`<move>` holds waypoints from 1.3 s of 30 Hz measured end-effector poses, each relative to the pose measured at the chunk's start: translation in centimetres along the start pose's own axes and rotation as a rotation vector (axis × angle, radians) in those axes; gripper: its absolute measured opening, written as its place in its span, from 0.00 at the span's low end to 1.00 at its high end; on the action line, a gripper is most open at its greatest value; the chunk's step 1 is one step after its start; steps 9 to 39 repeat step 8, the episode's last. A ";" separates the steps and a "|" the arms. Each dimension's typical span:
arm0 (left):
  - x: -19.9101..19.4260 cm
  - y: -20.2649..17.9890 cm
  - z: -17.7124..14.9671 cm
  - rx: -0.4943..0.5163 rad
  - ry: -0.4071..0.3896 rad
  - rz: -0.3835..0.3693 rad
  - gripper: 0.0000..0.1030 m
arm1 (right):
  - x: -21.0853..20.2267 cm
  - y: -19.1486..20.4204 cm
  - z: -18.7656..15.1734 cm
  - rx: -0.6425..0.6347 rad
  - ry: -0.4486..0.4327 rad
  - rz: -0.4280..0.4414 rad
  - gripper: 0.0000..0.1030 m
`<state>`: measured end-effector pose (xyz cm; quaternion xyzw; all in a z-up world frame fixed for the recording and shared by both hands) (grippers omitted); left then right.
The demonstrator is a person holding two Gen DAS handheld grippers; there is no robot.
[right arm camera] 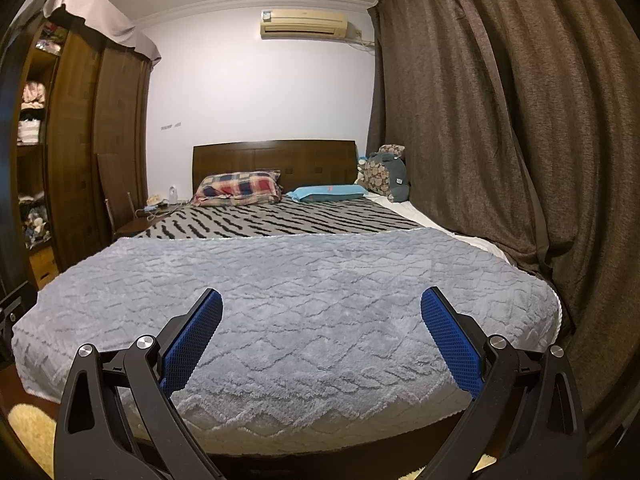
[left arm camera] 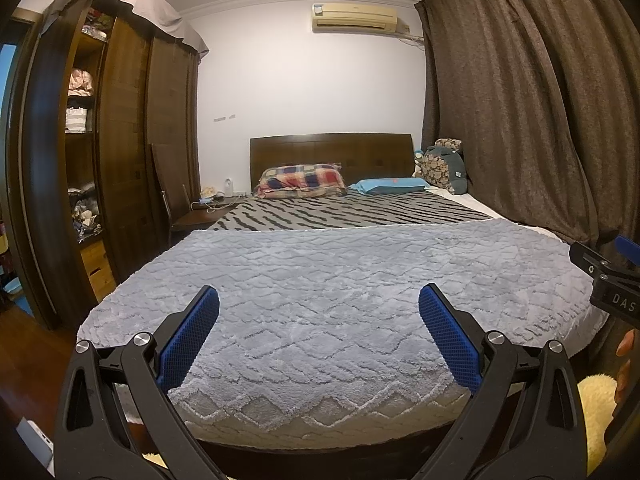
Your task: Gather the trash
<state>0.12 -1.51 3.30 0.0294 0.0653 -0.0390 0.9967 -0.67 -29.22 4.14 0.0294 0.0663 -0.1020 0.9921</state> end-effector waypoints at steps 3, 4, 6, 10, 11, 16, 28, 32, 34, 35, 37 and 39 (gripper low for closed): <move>0.0 0.3 0.1 -0.012 0.000 -0.005 0.92 | 0.0 0.0 0.0 0.000 0.000 0.001 0.97; 0.0 0.3 0.1 -0.021 0.001 -0.015 0.92 | 0.0 0.0 0.0 -0.001 0.001 0.001 0.97; 0.0 0.4 0.1 -0.028 0.005 -0.021 0.92 | 0.0 0.0 0.0 -0.001 0.001 0.000 0.97; 0.1 0.6 0.1 -0.026 0.006 -0.015 0.92 | 0.1 0.0 0.0 0.000 0.001 0.002 0.97; 0.1 0.6 0.1 -0.026 0.006 -0.015 0.92 | 0.1 0.0 0.0 0.000 0.001 0.002 0.97; 0.1 0.6 0.1 -0.026 0.006 -0.015 0.92 | 0.1 0.0 0.0 0.000 0.001 0.002 0.97; 0.1 0.6 0.1 -0.026 0.006 -0.015 0.92 | 0.1 0.0 0.0 0.000 0.001 0.002 0.97; 0.1 0.6 0.1 -0.026 0.006 -0.015 0.92 | 0.1 0.0 0.0 0.000 0.001 0.002 0.97; 0.1 0.6 0.1 -0.026 0.006 -0.015 0.92 | 0.1 0.0 0.0 0.000 0.001 0.002 0.97; 0.1 0.6 0.1 -0.026 0.006 -0.015 0.92 | 0.1 0.0 0.0 0.000 0.001 0.002 0.97; 0.1 0.6 0.1 -0.026 0.006 -0.015 0.92 | 0.1 0.0 0.0 0.000 0.001 0.002 0.97; 0.1 0.6 0.1 -0.026 0.006 -0.015 0.92 | 0.1 0.0 0.0 0.000 0.001 0.002 0.97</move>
Point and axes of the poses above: each gripper's, at about its wrist camera, not at the fingertips, and x roughly the way its jaws point, y to its left, z to its top, the point moved 8 cm from there along x, roughly the way its jaws point, and after that the axes turned 7 degrees about -y, right-handed, at the moved point
